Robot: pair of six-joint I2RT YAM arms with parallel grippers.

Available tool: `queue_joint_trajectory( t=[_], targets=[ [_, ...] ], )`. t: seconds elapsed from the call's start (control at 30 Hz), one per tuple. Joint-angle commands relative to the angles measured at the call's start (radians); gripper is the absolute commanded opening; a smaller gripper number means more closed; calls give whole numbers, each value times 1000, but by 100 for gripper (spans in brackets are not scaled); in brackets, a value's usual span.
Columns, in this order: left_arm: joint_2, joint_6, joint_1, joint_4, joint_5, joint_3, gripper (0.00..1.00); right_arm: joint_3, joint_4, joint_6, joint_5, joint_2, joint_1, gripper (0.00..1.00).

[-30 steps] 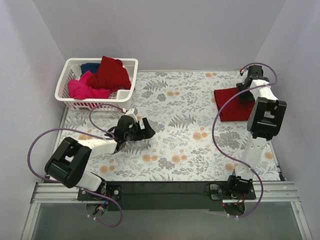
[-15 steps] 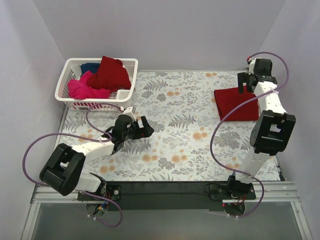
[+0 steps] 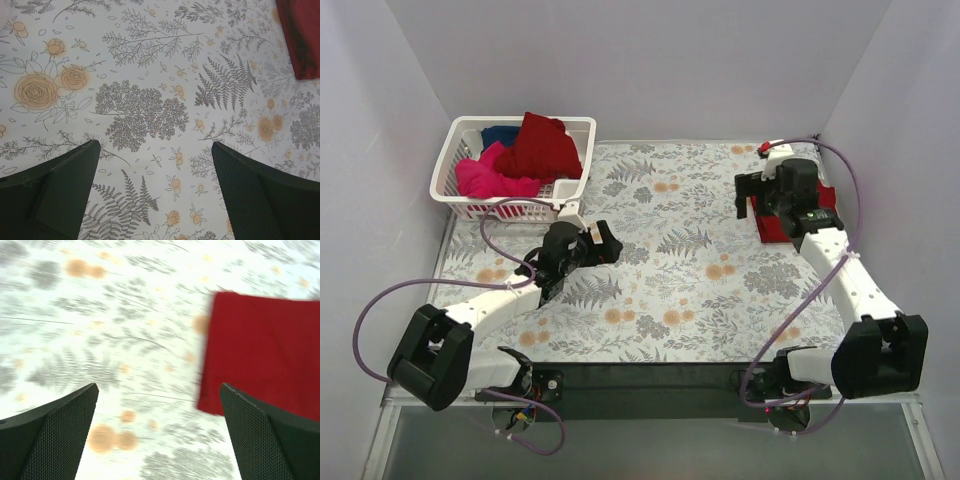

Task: Fold and stack the t-shirts
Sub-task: Neatly place the folded tshirt to the corner

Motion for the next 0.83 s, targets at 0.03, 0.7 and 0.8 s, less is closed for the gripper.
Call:
queue_joint_trajectory(
  t=[0.03, 0.7, 0.8],
  targets=[
    [-77, 40, -2, -32, -39, 33, 86, -122, 157, 159, -164, -100, 76, 98],
    [-232, 51, -3, -101, -132, 58, 86, -278, 200, 165, -157, -209, 109, 98],
    [-239, 54, -5, -102, -142, 61, 85, -281, 201, 165, -147, -215, 108, 98]
  ],
)
